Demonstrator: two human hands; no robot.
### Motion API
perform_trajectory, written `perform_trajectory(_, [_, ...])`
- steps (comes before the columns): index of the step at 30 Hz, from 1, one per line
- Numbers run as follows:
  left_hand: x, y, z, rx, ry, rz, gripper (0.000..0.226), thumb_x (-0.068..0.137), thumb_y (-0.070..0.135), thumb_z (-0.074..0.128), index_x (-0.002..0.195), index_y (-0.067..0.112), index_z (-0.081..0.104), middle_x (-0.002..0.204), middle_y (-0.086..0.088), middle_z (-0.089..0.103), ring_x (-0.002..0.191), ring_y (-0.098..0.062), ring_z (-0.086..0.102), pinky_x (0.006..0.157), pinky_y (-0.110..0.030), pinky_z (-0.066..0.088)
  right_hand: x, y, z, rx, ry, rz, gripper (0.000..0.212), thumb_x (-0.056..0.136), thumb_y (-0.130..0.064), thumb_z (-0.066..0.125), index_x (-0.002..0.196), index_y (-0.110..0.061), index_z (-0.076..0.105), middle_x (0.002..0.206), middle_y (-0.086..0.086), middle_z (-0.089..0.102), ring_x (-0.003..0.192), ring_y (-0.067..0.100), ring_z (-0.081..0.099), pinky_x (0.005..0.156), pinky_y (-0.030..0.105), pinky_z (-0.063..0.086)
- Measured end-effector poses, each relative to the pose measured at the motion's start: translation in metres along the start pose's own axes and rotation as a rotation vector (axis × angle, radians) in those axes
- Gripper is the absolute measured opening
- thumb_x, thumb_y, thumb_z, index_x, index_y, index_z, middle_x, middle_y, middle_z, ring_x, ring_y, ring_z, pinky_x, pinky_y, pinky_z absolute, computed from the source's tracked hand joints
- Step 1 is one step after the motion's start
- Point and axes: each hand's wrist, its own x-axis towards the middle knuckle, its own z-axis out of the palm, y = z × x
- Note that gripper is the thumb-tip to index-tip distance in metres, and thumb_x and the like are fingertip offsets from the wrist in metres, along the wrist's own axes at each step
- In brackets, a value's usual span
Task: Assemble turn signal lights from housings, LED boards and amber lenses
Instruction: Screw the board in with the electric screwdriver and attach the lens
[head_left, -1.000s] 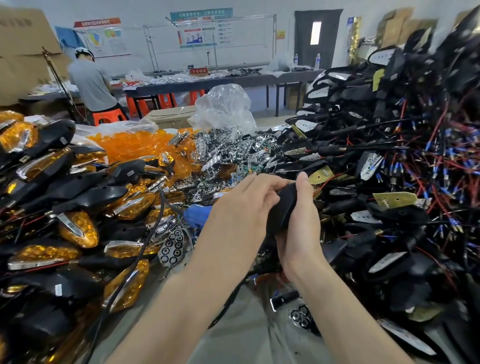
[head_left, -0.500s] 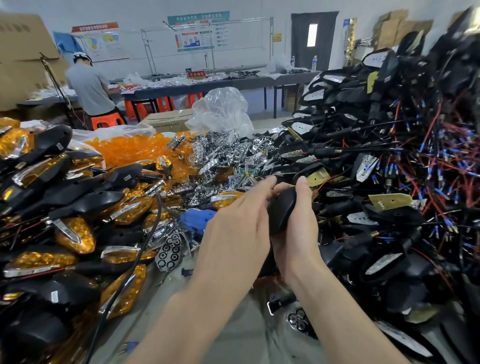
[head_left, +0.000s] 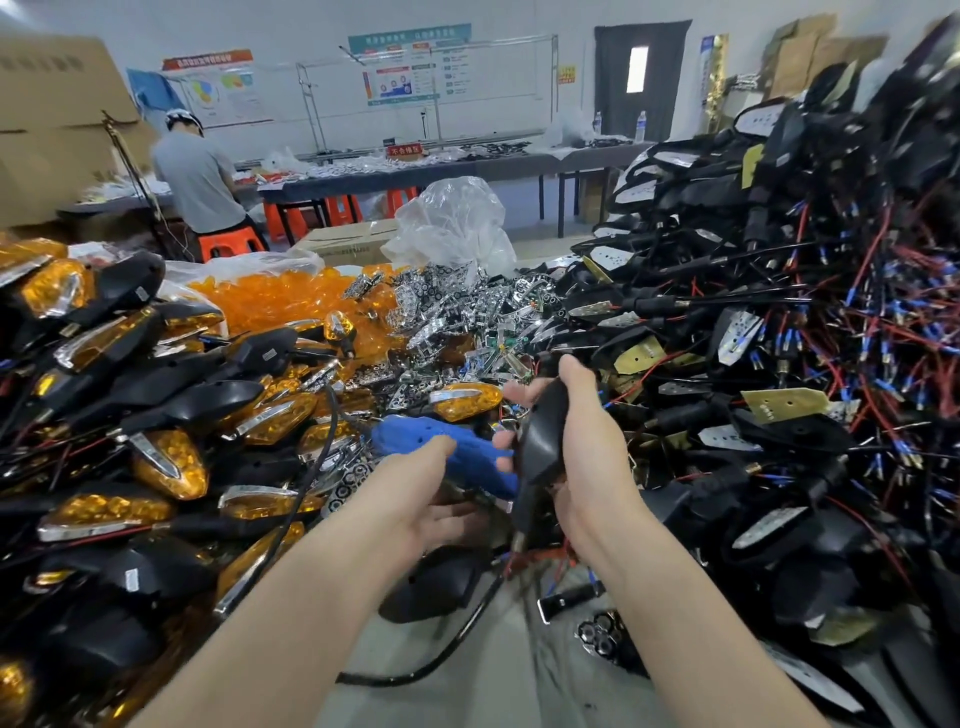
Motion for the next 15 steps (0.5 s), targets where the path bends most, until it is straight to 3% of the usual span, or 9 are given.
perform_trajectory(2, [0.011,0.007,0.010,-0.020,0.012,-0.042,0.025,0.102,0.024,0.053,0.119,0.006,0.050,0.088,-0.019,0.064,0.061,-0.030,0.062,0.058,-0.045,0.058,0.000,0.002,0.003,-0.113,-0.020,0.073,0.051,0.102,-0.052,0.050,0.069,-0.015,0.065,0.062,0.004,0.068,0.046,0.026,0.062,0.043,0.031,0.051])
perform_trajectory(4, [0.020,0.011,0.018,0.006,0.013,-0.094,0.026,0.102,0.031,0.052,0.111,0.007,0.052,0.060,-0.012,0.053,0.040,-0.023,0.049,0.044,-0.032,0.050,-0.001,0.005,0.006,-0.195,-0.044,0.149,0.056,0.099,-0.053,0.051,0.059,-0.018,0.067,0.060,0.009,0.066,0.045,0.027,0.060,0.045,0.031,0.053])
perform_trajectory(5, [0.025,0.010,0.020,0.039,0.015,-0.104,0.025,0.101,0.033,0.054,0.106,0.008,0.054,0.055,-0.009,0.049,0.035,-0.021,0.044,0.040,-0.026,0.044,-0.001,0.008,0.006,-0.233,-0.054,0.171,0.058,0.098,-0.054,0.050,0.055,-0.020,0.069,0.059,0.012,0.066,0.046,0.027,0.060,0.047,0.031,0.054])
perform_trajectory(7, [0.033,0.006,0.023,0.089,0.011,-0.090,0.026,0.098,0.035,0.060,0.101,0.010,0.055,0.059,-0.007,0.046,0.042,-0.020,0.041,0.046,-0.025,0.038,-0.003,0.008,0.005,-0.249,-0.059,0.176,0.058,0.097,-0.052,0.049,0.050,-0.026,0.069,0.060,0.012,0.067,0.046,0.026,0.060,0.048,0.030,0.054])
perform_trajectory(10, [0.040,0.004,0.022,0.088,0.048,-0.012,0.030,0.090,0.035,0.070,0.103,0.009,0.061,0.062,-0.008,0.052,0.048,-0.021,0.047,0.052,-0.027,0.041,-0.002,0.002,0.002,-0.138,-0.044,0.169,0.057,0.098,-0.047,0.051,0.051,-0.018,0.066,0.069,0.011,0.071,0.043,0.026,0.060,0.043,0.029,0.052])
perform_trajectory(12, [0.039,0.005,0.018,0.023,0.063,0.138,0.036,0.085,0.034,0.077,0.105,0.006,0.067,0.062,-0.005,0.065,0.051,-0.020,0.056,0.054,-0.026,0.045,0.002,-0.004,-0.002,-0.034,-0.045,0.099,0.048,0.102,-0.046,0.049,0.066,-0.017,0.061,0.080,0.010,0.075,0.044,0.024,0.059,0.042,0.027,0.048])
perform_trajectory(15, [0.033,0.015,0.009,-0.080,0.120,0.430,0.032,0.085,0.043,0.074,0.100,0.016,0.066,0.064,0.011,0.072,0.061,-0.006,0.064,0.057,-0.023,0.047,0.004,-0.015,-0.014,0.151,-0.034,-0.041,0.046,0.103,-0.046,0.049,0.066,-0.020,0.060,0.068,0.007,0.066,0.047,0.021,0.057,0.043,0.025,0.047])
